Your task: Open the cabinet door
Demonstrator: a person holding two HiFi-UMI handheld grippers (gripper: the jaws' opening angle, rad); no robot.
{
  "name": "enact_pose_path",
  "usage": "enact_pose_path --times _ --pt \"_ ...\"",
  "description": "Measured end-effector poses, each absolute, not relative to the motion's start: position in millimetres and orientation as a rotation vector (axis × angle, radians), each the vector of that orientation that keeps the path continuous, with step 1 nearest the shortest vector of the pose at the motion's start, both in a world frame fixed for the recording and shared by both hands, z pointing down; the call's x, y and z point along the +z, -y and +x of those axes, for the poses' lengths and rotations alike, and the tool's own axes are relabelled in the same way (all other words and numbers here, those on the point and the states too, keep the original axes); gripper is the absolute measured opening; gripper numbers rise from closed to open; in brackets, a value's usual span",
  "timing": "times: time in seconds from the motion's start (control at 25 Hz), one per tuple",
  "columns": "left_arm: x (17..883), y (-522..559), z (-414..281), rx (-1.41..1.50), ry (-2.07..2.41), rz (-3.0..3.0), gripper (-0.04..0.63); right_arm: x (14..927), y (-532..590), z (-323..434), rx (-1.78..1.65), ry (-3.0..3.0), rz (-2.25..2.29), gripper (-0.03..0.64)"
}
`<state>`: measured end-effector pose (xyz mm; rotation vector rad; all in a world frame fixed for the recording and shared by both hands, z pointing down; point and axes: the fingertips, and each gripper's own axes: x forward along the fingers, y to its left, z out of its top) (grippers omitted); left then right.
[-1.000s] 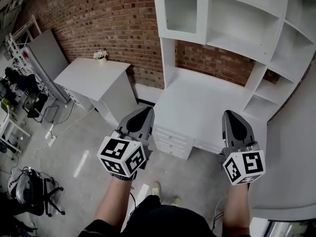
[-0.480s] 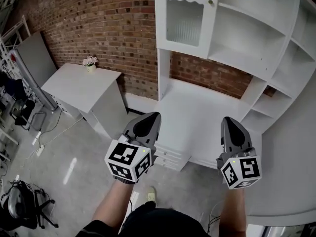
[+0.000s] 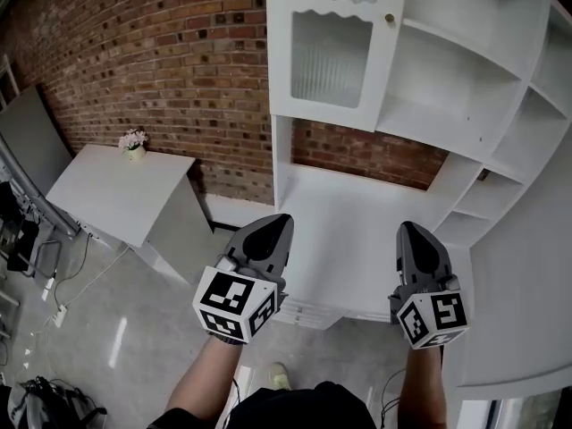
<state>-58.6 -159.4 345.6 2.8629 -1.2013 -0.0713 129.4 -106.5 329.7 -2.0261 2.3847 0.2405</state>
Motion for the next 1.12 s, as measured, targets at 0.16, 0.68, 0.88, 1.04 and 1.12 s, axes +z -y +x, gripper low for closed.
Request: enact_pose_path --times 0.16,0.68,0.88,1.04,1.12 --pt "340 187 -51 -0.074 1.151 2.902 0.008 332 126 127 0.234 -2.376 -2.058 0.003" --pt "248 271 29 -0.064 1.255 3.155 0.008 314 214 160 0.261 -2.383 -1.925 0.003" --pt "202 300 67 -0.093 1.365 3.228 0.008 293 247 177 0.329 -2.414 -1.827 0.003" --pt "176 329 105 -0.079 1.457 3.287 0.008 287 276 200 0.343 -2.437 -1.762 0.003" --pt "162 343 121 -0.044 1.517 3.322 0.008 285 287 212 0.346 -2.444 -1.743 0.003"
